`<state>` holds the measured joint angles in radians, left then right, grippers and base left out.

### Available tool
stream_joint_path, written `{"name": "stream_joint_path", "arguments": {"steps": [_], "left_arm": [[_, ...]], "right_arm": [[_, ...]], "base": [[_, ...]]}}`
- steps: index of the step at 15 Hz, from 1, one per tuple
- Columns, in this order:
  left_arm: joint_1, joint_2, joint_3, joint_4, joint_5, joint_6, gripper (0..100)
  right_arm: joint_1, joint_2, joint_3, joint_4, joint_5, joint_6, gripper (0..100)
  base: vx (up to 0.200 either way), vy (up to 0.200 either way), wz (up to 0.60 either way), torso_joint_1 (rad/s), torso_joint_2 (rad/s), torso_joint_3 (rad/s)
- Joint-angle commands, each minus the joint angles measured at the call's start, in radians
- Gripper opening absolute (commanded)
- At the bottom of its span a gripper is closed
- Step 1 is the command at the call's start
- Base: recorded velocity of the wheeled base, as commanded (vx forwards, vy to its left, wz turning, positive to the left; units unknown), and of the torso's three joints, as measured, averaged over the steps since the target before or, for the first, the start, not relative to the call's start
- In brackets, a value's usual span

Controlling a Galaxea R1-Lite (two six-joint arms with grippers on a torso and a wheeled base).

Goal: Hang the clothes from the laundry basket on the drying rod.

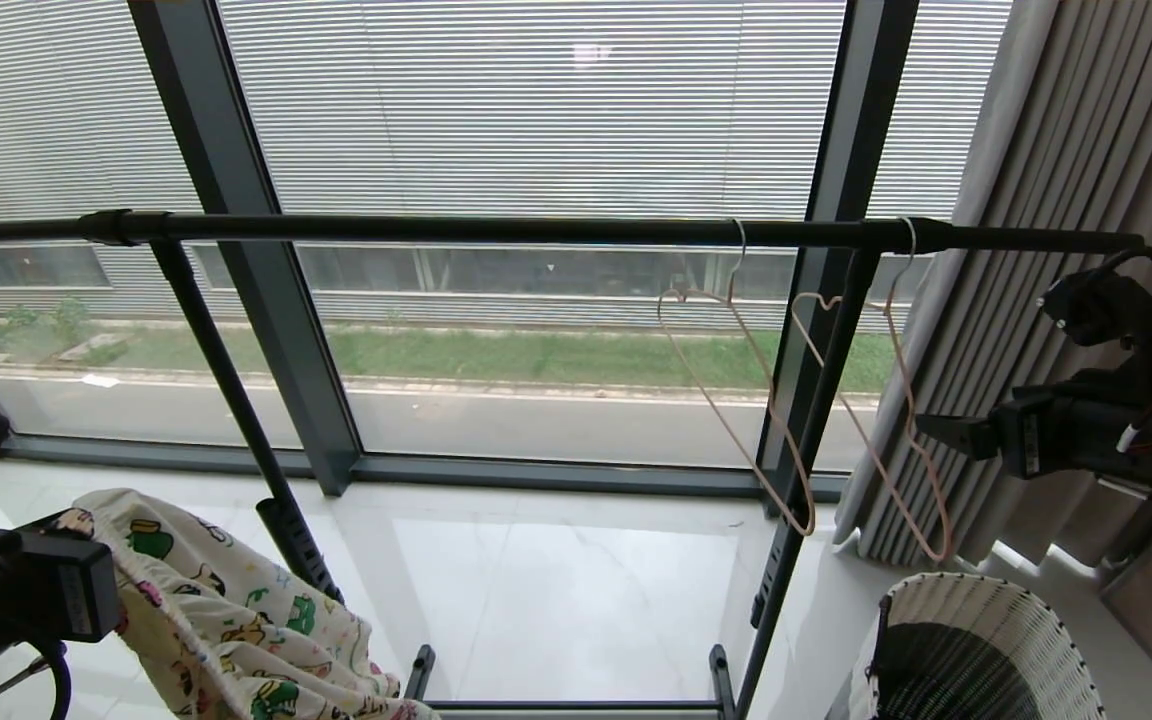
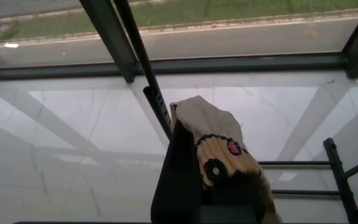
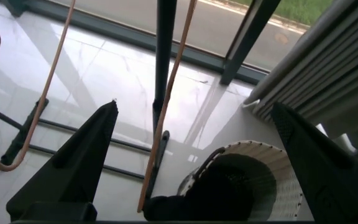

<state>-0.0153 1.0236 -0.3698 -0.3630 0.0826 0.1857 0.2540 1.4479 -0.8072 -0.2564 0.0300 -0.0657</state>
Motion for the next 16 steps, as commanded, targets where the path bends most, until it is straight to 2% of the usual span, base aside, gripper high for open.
{"name": "stream_joint_path", "arguments": {"steps": [1,4,9,16], "left_arm": [[0.000,0.001,-0.001,-0.001,0.000,0.000,0],[0.000,0.003,-0.001,-0.001,0.000,0.000,0],[-0.002,0.004,0.008,-0.001,0.000,0.000,0],[-0.002,0.000,0.028,-0.001,0.000,0.000,0]], "right_arm": [[0.008,0.100,-0.001,-0.050,-0.004,0.000,100],[0.019,0.197,-0.044,-0.103,-0.009,0.009,100],[0.056,0.319,-0.156,-0.098,-0.139,0.095,100],[0.054,0.321,-0.153,-0.092,-0.144,0.112,100]], "base": [[0.000,0.000,0.00,0.000,0.00,0.000],[0.000,0.000,0.00,0.000,0.00,0.000],[0.000,0.000,0.00,0.000,0.00,0.000],[0.000,0.000,0.00,0.000,0.00,0.000]]}}
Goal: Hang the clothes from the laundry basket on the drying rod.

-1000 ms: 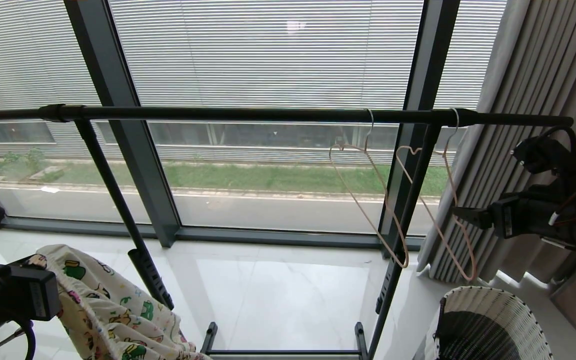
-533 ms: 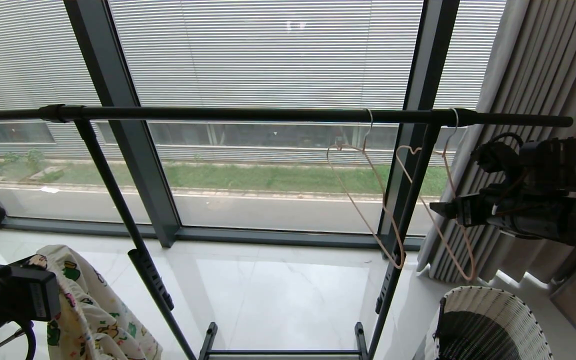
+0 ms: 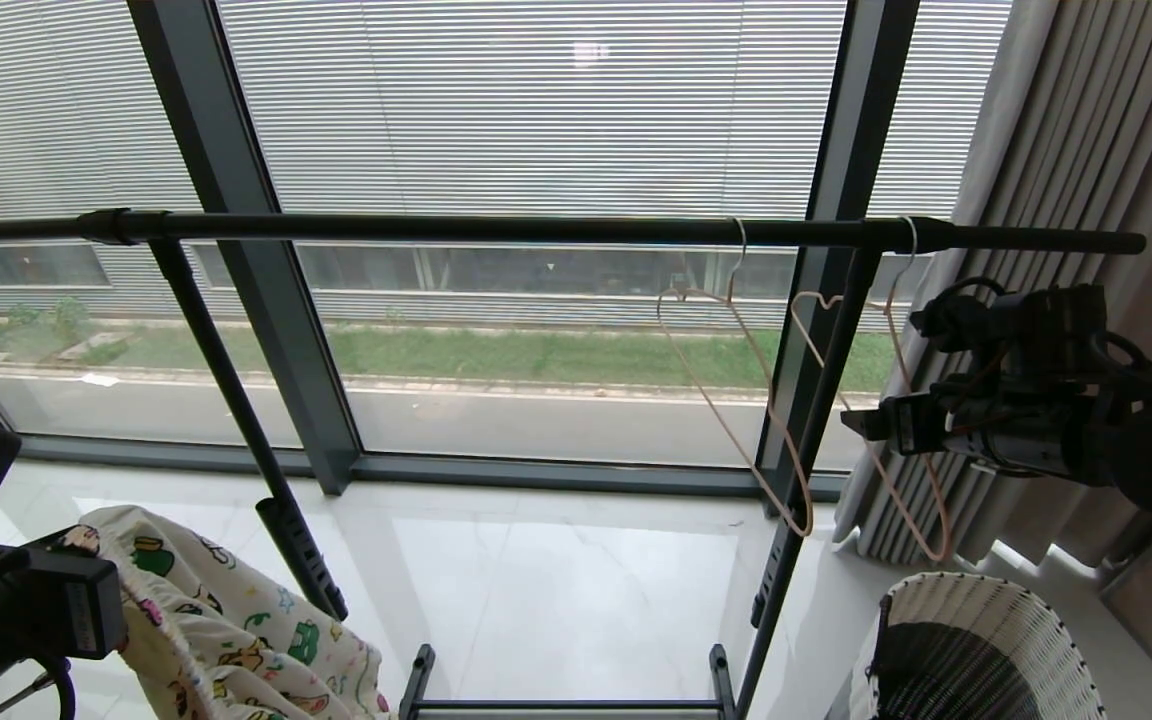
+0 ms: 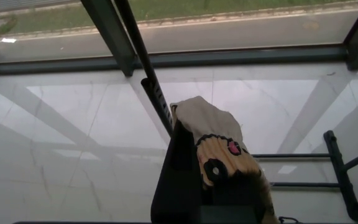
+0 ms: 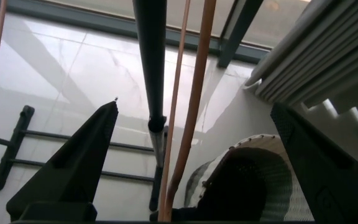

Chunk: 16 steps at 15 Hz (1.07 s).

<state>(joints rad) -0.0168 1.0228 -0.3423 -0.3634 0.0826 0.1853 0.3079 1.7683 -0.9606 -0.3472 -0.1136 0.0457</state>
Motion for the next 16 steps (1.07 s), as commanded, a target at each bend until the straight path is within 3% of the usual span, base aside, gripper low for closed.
{"name": "stream_joint_path", "arguments": {"steps": [1,5,6,11,16], "left_arm": [[0.000,0.000,0.000,0.000,0.000,0.000,0],[0.000,-0.007,0.000,0.000,0.000,0.000,0],[0.000,-0.009,0.000,0.000,0.000,0.000,0],[0.000,-0.020,0.003,0.000,0.000,0.000,0],[0.000,-0.043,0.009,0.000,0.002,0.000,0]], "right_arm": [[0.000,0.000,0.000,-0.001,0.000,0.000,100],[0.002,0.002,0.000,-0.001,0.000,0.006,100],[0.002,0.007,0.000,-0.001,0.000,0.009,0],[0.002,0.002,0.002,-0.001,-0.006,0.025,0],[0.007,-0.010,0.002,-0.006,-0.074,0.083,0]], "base": [[0.000,0.000,0.00,0.000,0.00,0.000],[0.000,0.000,0.00,0.000,0.00,0.000],[0.000,0.000,0.00,0.000,0.00,0.000],[0.000,0.000,0.00,0.000,0.00,0.000],[0.000,0.000,0.00,0.000,0.00,0.000]]}}
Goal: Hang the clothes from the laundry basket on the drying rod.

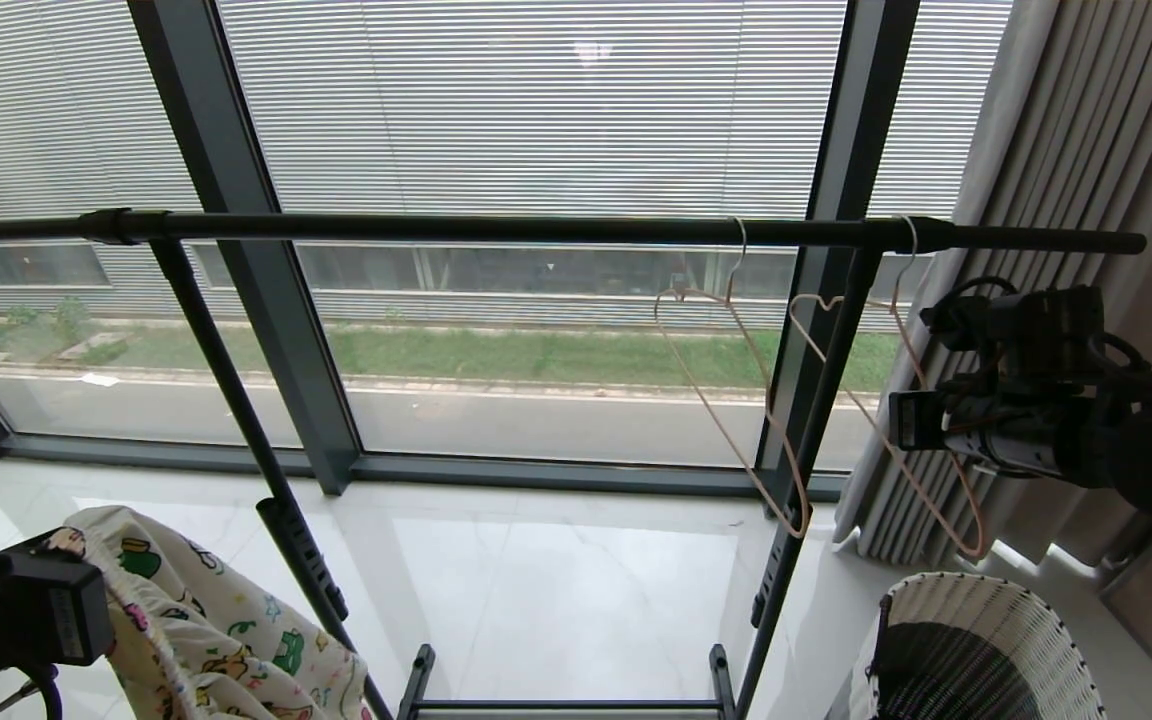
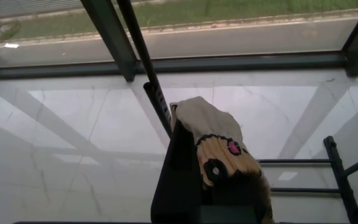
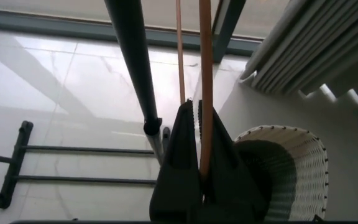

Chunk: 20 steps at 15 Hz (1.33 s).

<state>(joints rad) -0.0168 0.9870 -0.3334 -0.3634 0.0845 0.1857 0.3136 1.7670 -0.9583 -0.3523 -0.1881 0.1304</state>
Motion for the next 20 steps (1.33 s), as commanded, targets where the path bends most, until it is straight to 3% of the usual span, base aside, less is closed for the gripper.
{"name": "stream_joint_path", "arguments": {"steps": [1,4,7,12,17,20], "left_arm": [[0.000,-0.013,0.001,0.000,0.001,0.000,0],[0.000,-0.025,0.001,0.000,0.001,0.001,0],[0.000,-0.034,0.001,0.000,0.001,0.001,0],[0.001,-0.050,0.002,0.000,0.001,0.001,0],[0.001,-0.051,0.011,0.000,0.005,0.003,0],[0.001,-0.051,0.013,0.000,0.009,0.020,0]], "right_arm": [[0.012,-0.034,0.000,-0.002,-0.014,0.020,0],[0.039,-0.097,0.006,-0.004,-0.025,0.038,0],[0.053,-0.112,0.006,-0.033,-0.119,0.038,0],[0.065,-0.162,0.061,-0.051,-0.212,0.037,0],[0.065,-0.274,0.170,-0.051,-0.220,0.028,0],[0.073,-0.330,0.227,-0.051,-0.221,-0.003,0]], "base": [[0.000,0.000,0.00,0.000,0.00,0.000],[0.000,0.000,0.00,0.000,0.00,0.000],[0.000,0.000,0.00,0.000,0.00,0.000],[0.000,0.000,0.00,0.000,0.00,0.000],[0.000,0.000,0.00,0.000,0.00,0.000],[-0.200,0.000,0.00,0.004,0.00,-0.001]]}}
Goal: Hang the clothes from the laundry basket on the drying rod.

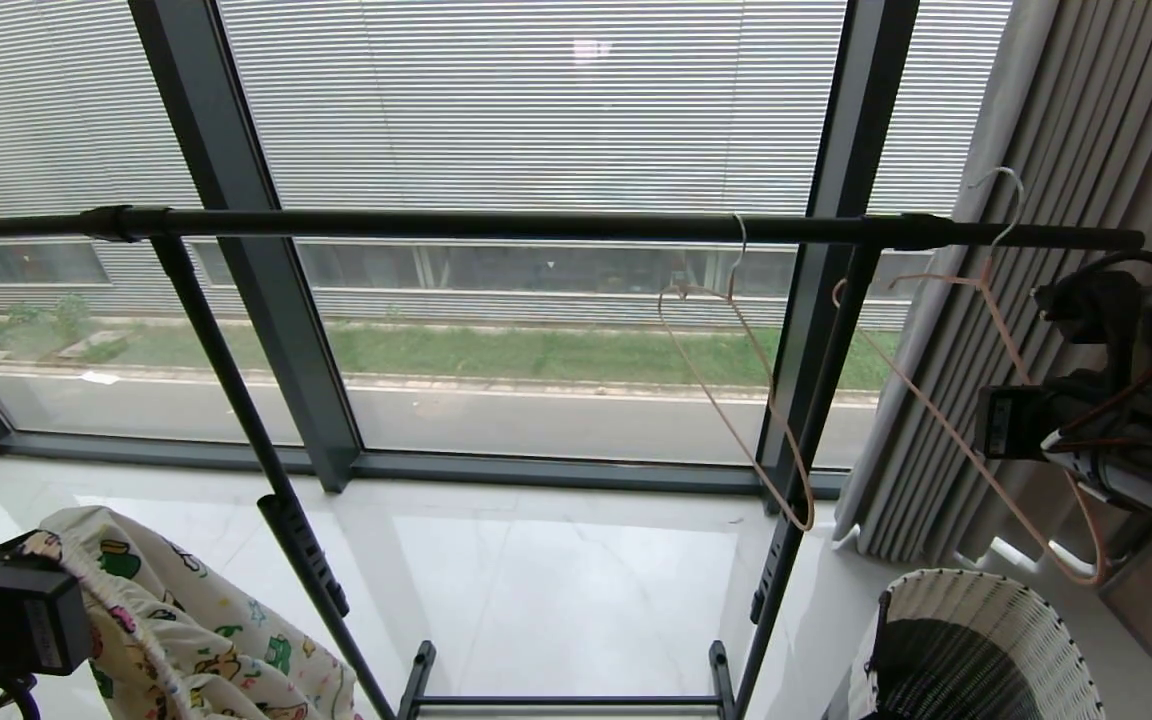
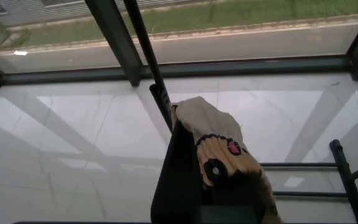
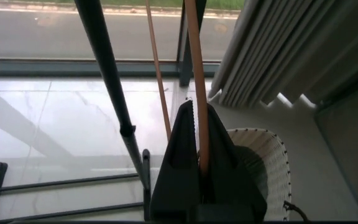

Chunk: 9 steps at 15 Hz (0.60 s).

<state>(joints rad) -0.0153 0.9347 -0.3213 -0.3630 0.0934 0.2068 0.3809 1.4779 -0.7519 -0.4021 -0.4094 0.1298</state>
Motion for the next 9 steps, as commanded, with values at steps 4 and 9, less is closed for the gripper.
{"name": "stream_joint_path", "arguments": {"steps": [4,9], "left_arm": [[0.000,0.001,0.004,-0.001,0.000,0.000,0],[0.000,0.001,0.004,-0.001,0.000,-0.001,0]], "right_arm": [[0.030,-0.070,0.066,0.000,-0.005,-0.004,0],[0.067,-0.076,0.071,0.000,-0.006,-0.006,0]], "base": [[-0.200,0.000,0.00,-0.004,0.00,0.001],[-0.200,0.000,0.00,0.003,0.00,0.002]]}}
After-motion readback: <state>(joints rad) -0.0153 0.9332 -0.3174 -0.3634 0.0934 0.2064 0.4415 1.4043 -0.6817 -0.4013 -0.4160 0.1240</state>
